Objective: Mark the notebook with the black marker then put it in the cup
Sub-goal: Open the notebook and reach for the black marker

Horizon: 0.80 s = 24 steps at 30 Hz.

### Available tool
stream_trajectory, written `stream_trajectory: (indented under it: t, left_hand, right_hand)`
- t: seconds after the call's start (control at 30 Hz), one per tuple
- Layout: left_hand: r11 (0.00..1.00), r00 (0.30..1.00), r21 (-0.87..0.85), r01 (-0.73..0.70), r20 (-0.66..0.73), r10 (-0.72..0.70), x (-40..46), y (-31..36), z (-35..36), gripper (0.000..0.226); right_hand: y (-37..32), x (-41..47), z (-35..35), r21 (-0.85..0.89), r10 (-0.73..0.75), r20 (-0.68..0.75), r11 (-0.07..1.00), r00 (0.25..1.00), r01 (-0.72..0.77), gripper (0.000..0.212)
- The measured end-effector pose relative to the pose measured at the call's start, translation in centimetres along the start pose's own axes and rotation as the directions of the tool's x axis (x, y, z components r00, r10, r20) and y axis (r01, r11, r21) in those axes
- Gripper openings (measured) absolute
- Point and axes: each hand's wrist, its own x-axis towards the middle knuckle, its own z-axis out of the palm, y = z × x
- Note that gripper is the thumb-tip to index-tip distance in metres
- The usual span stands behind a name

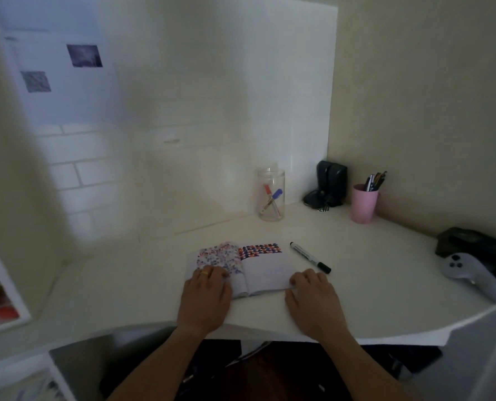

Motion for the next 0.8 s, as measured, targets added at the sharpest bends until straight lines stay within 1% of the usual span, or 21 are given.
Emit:
stream_trajectory:
  t: [0.13,0.27,0.33,0.43,0.47,0.53,0.57,0.63,0.7,0.73,0.8]
  left_hand:
    - [1.000,1.000,0.010,-0.008,-0.021,0.008,0.2,0.0,0.4,0.025]
    - [0.999,0.998,0.012,-0.046,-0.041,0.046,0.6,-0.6,1.1,0.019]
    - [0.995,0.996,0.038,-0.092,0.006,0.091,1.1,-1.0,1.0,0.020]
    - [0.977,0.978,0.082,-0.194,0.092,0.187,2.8,-1.6,0.2,0.021]
    - [0.972,0.972,0.098,-0.213,0.117,0.202,3.7,-1.8,-0.1,0.022]
    - [0.972,0.970,0.100,-0.212,0.141,0.197,5.9,-2.1,-0.4,0.027]
    - [0.975,0.971,0.087,-0.206,0.141,0.192,7.0,-2.1,-0.3,0.031]
    - [0.974,0.968,0.043,-0.222,0.126,0.215,9.2,-2.2,0.2,0.034]
    - [0.966,0.962,-0.024,-0.256,0.097,0.257,11.3,-2.1,0.9,0.034]
    - [0.962,0.959,-0.050,-0.270,0.080,0.273,12.3,-2.1,1.3,0.032]
    - [0.953,0.955,-0.095,-0.286,0.058,0.292,14.2,-2.2,2.7,0.024]
  right_hand:
    - [-0.1,0.1,-0.4,0.031,-0.002,0.012,1.000,1.000,0.002,0.025]
    - [-0.2,0.5,-0.5,0.009,-0.002,0.052,1.000,0.999,0.001,0.024]
    - [-0.1,0.9,-0.4,-0.008,0.001,0.076,1.000,0.997,0.000,0.023]
    - [-0.3,2.2,-1.4,-0.052,0.002,0.211,0.999,0.977,0.009,0.026]
    - [-0.2,2.8,-1.9,-0.053,-0.004,0.234,0.998,0.972,0.017,0.028]
    - [0.0,4.5,-2.7,-0.029,-0.008,0.236,0.999,0.972,0.015,0.030]
    - [0.1,5.5,-2.9,-0.025,-0.009,0.212,1.000,0.977,0.015,0.030]
    - [0.5,7.5,-2.8,-0.073,-0.011,0.141,0.997,0.990,0.022,0.031]
    - [1.0,9.5,-2.2,-0.166,0.015,0.111,0.986,0.994,0.003,0.035]
    - [1.3,10.4,-1.8,-0.224,0.032,0.130,0.975,0.991,-0.002,0.037]
    - [1.8,11.7,-0.7,-0.312,0.073,0.218,0.950,0.973,-0.001,0.044]
